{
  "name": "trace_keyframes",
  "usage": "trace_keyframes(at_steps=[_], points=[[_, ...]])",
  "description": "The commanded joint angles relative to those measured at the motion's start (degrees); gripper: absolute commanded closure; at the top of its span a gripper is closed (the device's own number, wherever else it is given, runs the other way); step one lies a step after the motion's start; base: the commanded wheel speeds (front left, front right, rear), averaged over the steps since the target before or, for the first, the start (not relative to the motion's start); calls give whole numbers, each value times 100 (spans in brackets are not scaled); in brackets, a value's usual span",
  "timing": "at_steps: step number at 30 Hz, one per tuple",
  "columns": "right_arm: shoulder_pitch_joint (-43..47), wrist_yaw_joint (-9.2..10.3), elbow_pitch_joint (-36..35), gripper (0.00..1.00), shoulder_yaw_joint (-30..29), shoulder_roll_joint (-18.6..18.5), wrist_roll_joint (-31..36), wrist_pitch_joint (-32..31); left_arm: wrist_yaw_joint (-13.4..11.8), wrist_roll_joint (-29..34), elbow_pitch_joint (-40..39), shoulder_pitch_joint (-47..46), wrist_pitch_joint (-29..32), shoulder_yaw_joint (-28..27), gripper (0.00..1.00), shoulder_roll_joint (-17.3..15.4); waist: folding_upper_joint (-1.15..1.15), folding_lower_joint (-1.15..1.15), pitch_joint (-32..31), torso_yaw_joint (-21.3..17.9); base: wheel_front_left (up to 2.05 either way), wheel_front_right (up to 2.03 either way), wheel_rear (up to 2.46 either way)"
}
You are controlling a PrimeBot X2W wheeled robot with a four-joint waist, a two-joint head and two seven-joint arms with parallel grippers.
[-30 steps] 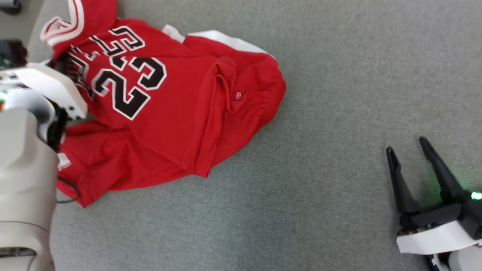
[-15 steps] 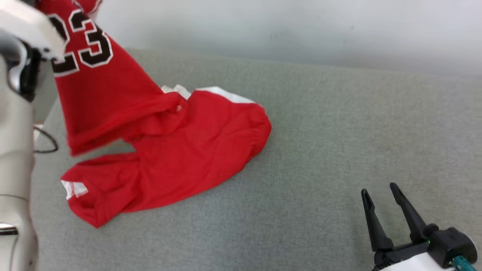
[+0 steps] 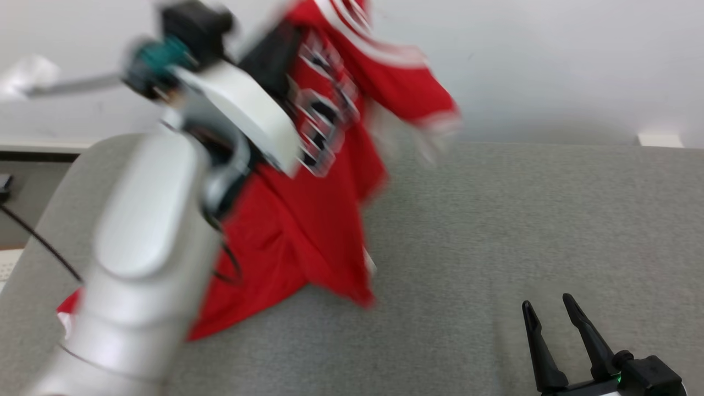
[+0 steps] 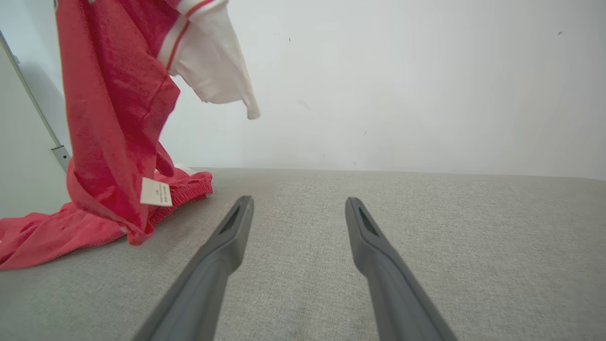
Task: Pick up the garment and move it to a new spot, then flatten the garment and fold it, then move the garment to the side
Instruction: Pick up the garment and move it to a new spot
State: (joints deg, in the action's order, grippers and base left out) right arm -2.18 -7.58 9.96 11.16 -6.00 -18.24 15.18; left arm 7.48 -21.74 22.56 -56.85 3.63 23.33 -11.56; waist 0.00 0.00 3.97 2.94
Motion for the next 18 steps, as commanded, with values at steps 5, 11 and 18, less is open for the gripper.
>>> trace_keyframes(at_steps=[5,11,18], points=[[95,16,-8,0,-21,28,-81,-5,-39,-301,-452,1102,100,504,100,536,0,0,-63,-358,0,0,0],[69,16,12,0,18,78,-99,-5,-232,-518,-63,2080,-203,1273,100,836,0,0,28,-688,0,0,0],[83,16,117,0,42,110,-100,-5,-475,-1065,645,2398,-1048,2414,100,852,0,0,92,-910,0,0,0]])
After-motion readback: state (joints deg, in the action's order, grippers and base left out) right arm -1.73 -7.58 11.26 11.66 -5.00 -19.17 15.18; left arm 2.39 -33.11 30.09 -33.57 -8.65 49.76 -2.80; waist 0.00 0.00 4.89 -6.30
